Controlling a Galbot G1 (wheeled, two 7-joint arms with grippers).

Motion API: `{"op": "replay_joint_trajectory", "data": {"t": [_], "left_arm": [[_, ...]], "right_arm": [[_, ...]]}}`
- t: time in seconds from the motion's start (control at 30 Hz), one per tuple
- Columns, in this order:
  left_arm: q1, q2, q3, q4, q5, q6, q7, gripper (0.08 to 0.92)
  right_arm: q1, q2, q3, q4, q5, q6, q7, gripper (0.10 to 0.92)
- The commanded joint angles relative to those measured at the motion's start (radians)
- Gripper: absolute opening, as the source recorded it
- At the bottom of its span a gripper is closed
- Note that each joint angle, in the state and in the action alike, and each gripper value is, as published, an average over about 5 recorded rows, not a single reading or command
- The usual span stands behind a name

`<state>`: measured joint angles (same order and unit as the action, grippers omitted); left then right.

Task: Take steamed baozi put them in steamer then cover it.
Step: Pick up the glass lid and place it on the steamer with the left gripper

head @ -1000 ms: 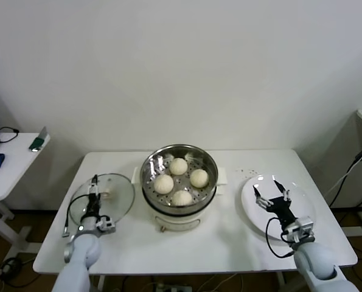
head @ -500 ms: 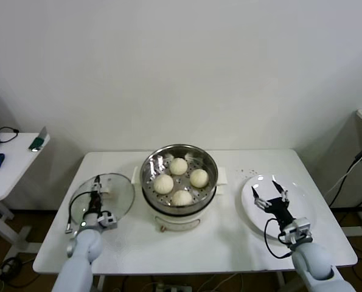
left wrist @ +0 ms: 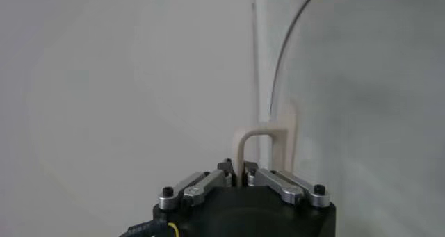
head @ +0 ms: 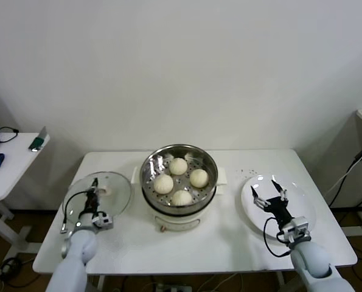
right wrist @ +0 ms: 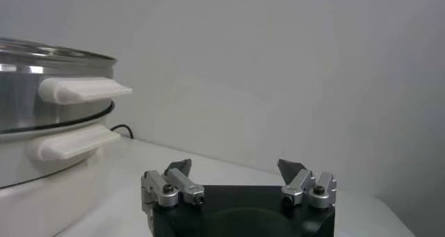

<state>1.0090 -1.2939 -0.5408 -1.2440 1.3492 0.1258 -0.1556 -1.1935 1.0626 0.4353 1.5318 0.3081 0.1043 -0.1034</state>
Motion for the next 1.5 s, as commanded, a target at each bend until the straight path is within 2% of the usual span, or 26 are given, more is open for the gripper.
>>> {"op": "replay_joint_trajectory", "data": {"t": [0.03,0.4,0.67,0.87,1.03,1.13,1.3,1.5], "left_arm": [[0.113,0.078,-0.015,-0.216,-0.075,0.002,0.02,0.152],[0.339,0.204,-0.081,-0.607,-0.181,0.061,0.106,0.152],[0.423,0.279,-0.123,-0.782,-0.199,0.135,0.178,0.152],[0.359,0.339,-0.02,-0.868,-0.223,0.264,0.224,0.152],[0.232,0.444,0.171,-0.927,-0.164,0.432,0.291,0.152],[0.131,0.475,0.317,-0.935,-0.161,0.501,0.343,0.152],[-0.062,0.419,0.528,-0.902,-0.104,0.571,0.444,0.152],[-0.172,0.256,0.677,-0.845,0.001,0.622,0.533,0.152]], "right_arm": [[0.01,-0.013,-0.003,-0.013,-0.004,0.001,0.001,0.823],[0.019,-0.027,0.002,-0.028,-0.001,0.002,0.0,0.823],[0.035,-0.029,-0.012,-0.041,-0.005,0.004,-0.005,0.823],[0.054,-0.037,-0.033,-0.055,-0.009,0.003,-0.001,0.823],[0.067,-0.05,-0.047,-0.062,-0.009,0.0,0.001,0.823],[0.077,-0.049,-0.051,-0.072,-0.013,0.0,0.0,0.823],[0.091,-0.035,-0.052,-0.097,-0.032,0.004,0.0,0.823],[0.103,-0.025,-0.048,-0.125,-0.044,0.011,-0.003,0.823]]}}
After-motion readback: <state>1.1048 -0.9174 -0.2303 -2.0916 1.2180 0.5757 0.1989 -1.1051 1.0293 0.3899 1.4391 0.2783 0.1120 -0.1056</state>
